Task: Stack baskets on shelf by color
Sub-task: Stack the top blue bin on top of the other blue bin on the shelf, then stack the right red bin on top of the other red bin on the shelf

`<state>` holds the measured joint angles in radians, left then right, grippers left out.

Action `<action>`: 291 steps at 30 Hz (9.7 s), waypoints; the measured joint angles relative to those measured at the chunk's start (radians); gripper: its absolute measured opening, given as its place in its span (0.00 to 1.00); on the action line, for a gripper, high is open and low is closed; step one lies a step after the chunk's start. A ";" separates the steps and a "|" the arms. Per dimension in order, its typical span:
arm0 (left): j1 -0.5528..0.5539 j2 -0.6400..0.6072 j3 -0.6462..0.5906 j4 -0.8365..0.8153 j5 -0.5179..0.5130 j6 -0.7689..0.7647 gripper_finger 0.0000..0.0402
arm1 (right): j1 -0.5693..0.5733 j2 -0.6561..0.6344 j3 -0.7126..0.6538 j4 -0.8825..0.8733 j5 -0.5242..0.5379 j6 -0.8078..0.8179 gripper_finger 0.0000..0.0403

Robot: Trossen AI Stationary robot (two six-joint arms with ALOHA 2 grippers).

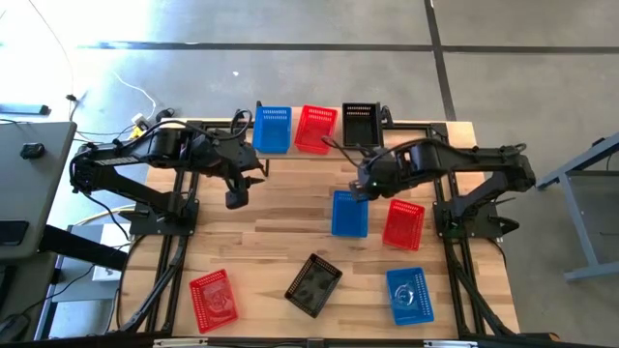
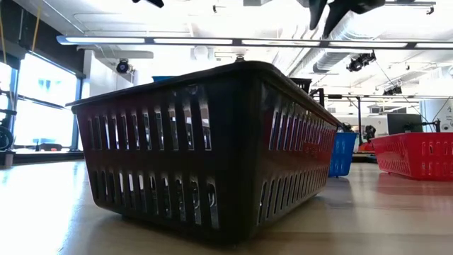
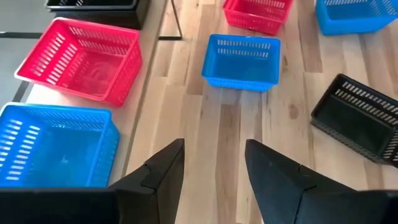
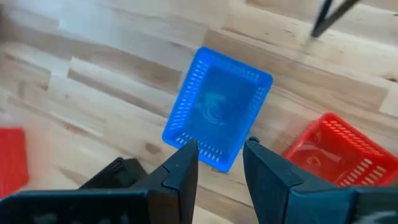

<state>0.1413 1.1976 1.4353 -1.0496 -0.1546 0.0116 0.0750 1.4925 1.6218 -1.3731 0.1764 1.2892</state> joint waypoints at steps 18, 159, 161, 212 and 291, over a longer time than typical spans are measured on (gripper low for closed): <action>0.000 0.000 0.000 0.000 -0.003 0.026 0.40 | 0.040 0.001 -0.418 0.327 -0.029 0.195 0.28; -0.340 0.431 0.000 0.143 -0.263 0.104 0.00 | 0.178 0.001 -0.490 1.161 0.358 0.023 0.21; -0.340 0.418 0.000 0.113 -0.256 0.105 0.00 | 0.178 -0.001 -0.490 1.163 0.357 0.023 0.27; 0.478 0.108 0.001 -0.004 0.184 0.542 0.00 | 0.101 -0.362 -0.490 1.227 0.371 -0.730 0.40; 0.259 0.170 0.198 -0.180 0.185 0.410 0.42 | 0.328 -0.183 -0.491 0.007 -0.091 0.604 0.40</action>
<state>0.4000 1.3678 1.6337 -1.2297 0.0299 0.4217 0.4026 1.3097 1.1309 -1.3664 0.0856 1.8930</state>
